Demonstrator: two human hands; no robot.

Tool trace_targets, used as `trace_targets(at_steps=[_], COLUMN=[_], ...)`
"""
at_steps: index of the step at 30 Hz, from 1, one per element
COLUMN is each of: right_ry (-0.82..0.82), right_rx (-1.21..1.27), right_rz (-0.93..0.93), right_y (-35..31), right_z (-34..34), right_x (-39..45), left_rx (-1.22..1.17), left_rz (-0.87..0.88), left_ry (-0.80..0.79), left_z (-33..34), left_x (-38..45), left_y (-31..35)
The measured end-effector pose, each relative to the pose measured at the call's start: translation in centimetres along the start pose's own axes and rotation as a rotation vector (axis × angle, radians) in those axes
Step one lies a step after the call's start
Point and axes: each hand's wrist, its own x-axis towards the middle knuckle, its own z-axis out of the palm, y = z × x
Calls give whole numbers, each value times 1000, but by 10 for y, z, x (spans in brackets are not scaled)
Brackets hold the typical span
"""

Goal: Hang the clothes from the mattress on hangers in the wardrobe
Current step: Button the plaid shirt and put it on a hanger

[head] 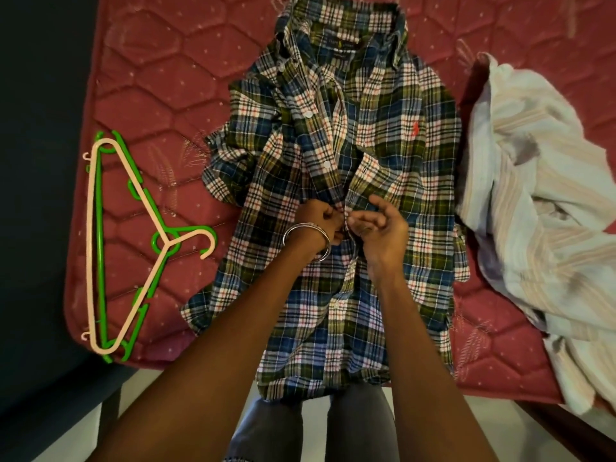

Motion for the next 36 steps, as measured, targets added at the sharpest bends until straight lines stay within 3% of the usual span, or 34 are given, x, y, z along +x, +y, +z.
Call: trace_targets(at_steps=[5,7,10,12,17,23,29,33,36], right_ry=[-42,-90,-185,-239,-229,-161,-26,-98,-221], right_rx=[-266,-483,-1061,-1177,-1222,-1033,-971,-934,-1073], right_rz=[-32,-170,-503,-566,-568,-478,-327,-250,-340], right_y=[-3,-6,-6,-10,-7,-3,-5,-11,-15], right_z=[-3,-8,-10,-7,-5,-5,-3,-6,-8], right_x=[0,-2,1,2,-1,-4,1,9,15], left_rx=[5,37,75,31,-245,-399,-119,118,172], left_rz=[-12,-15,-30,-55,-116,-194,-211,-143,-110], left_ry=[-39,-60,-63,-40,0,212,288,214,201], left_z=[-2,0,-1,1,6,14,28,29,28], left_x=[-1,0,4,4,-6,-2,3,0,2], left_y=[5,9,8,8,3,-3,3,9,9])
